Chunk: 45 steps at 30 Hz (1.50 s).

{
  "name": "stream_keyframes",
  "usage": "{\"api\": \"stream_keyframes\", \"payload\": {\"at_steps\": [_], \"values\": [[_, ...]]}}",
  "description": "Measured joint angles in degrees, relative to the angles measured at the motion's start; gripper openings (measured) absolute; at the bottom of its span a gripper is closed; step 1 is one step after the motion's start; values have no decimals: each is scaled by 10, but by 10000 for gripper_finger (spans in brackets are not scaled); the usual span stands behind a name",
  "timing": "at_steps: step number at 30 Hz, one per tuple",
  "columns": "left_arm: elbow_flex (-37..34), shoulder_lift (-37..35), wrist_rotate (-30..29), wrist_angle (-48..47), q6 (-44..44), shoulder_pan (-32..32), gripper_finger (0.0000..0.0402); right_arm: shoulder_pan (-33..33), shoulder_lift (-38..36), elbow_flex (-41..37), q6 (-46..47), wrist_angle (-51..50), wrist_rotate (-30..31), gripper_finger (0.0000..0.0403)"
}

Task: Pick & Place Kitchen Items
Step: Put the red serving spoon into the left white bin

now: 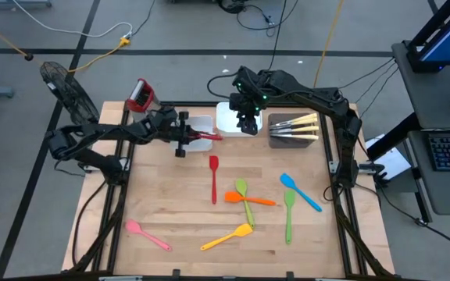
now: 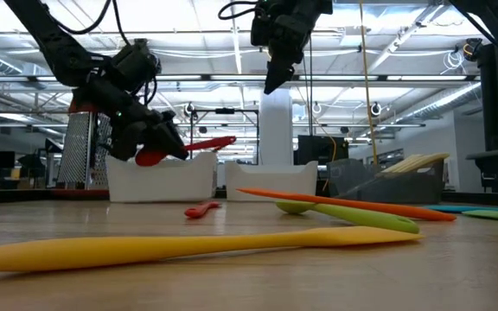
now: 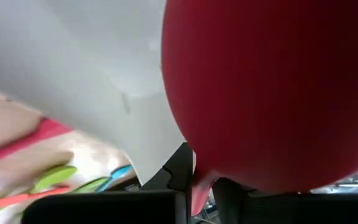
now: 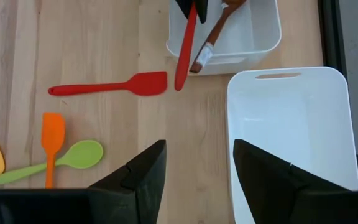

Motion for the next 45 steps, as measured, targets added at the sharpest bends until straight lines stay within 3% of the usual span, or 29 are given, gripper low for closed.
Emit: {"api": "stream_keyframes", "payload": {"at_steps": [11,29,45], "values": [[-1,12,0,63,21,9,45,0,0,0,0,0,0,180],[-1,12,-1,46,58,14,47,0,0,0,4,0,-1,180],[-1,12,-52,75,84,13,47,0,0,0,4,0,-1,180]]}}
